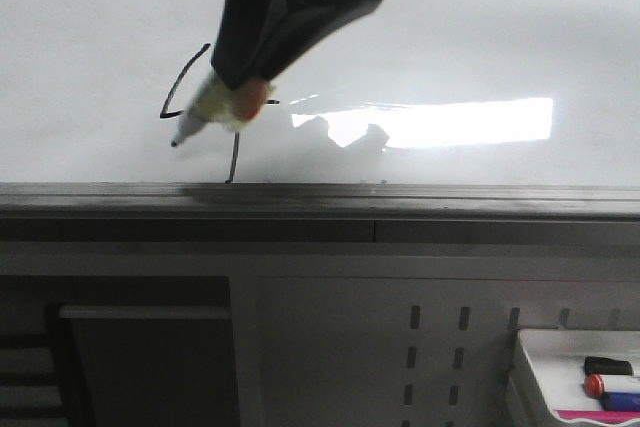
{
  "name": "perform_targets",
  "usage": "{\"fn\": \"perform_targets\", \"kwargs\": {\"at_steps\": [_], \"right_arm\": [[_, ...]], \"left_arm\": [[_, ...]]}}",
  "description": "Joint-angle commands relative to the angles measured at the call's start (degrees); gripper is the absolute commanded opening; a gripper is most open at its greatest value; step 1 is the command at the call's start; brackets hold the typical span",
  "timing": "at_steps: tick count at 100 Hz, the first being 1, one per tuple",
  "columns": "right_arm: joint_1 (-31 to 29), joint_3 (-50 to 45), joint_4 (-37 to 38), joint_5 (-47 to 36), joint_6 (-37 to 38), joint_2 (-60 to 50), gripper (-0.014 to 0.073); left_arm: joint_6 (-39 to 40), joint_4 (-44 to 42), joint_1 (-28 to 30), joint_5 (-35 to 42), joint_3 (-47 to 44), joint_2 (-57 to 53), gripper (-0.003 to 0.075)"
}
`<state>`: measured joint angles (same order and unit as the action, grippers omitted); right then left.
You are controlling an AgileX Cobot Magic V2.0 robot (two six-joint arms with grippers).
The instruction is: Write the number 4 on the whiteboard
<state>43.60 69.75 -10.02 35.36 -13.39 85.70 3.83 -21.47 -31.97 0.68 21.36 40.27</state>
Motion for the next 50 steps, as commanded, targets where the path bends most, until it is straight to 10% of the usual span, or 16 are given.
{"fn": "perform_targets", "kwargs": {"at_steps": [1,50], "right_arm": [[0.7,3.6,0.2,-1.6,-0.1,-3.4,-0.0064],[6.5,9.0,2.8,12.1,-0.1,-3.7,-0.0064]], "left_arm": [[0.5,-2.8,-0.8,8.1,1.6,3.0,0.0471],[0.5,-11.9,-5.3,21.5,4.3,23.9,0.0298]]}}
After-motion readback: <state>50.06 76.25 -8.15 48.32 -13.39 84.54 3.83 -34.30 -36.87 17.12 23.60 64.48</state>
